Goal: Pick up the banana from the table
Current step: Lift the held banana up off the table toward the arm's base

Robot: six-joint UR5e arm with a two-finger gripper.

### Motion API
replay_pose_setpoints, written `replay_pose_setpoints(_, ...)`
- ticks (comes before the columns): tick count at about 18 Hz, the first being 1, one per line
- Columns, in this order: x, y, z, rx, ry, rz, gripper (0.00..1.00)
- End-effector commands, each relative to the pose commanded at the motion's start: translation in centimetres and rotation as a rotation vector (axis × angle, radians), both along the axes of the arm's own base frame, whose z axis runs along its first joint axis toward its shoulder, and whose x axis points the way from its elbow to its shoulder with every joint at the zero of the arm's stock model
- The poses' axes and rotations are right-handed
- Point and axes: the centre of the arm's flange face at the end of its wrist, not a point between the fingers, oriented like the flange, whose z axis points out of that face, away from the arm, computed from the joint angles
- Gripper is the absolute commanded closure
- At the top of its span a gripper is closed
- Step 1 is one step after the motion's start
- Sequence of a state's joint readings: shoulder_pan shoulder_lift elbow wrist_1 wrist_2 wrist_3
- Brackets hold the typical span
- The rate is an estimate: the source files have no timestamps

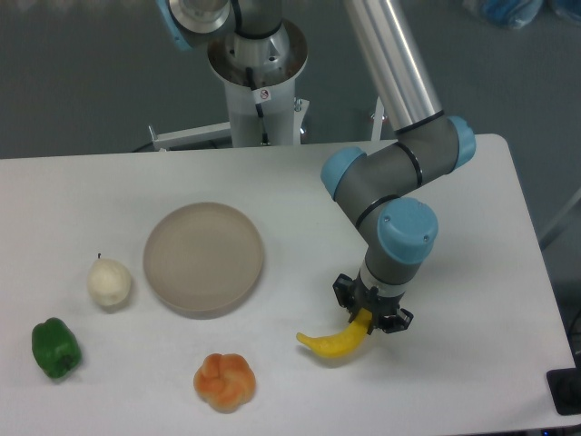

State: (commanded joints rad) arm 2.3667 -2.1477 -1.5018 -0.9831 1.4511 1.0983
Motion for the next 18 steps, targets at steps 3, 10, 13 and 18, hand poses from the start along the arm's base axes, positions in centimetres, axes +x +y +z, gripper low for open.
replay_pose_setpoints(3, -2.4, -1.6, 2.8, 0.021, 0.018, 0.041, 0.9)
replay_pose_setpoints(10, -11.5, -9.0, 7.4, -0.072, 0.053, 0.11, 0.91)
replay_pose_setpoints(13, -12.4, -9.1, 7.7, -0.07, 0.08, 0.052, 0.92)
replay_pose_setpoints(18, -12.6, -9.0, 7.5, -0.078, 0.091, -0.06, 0.94)
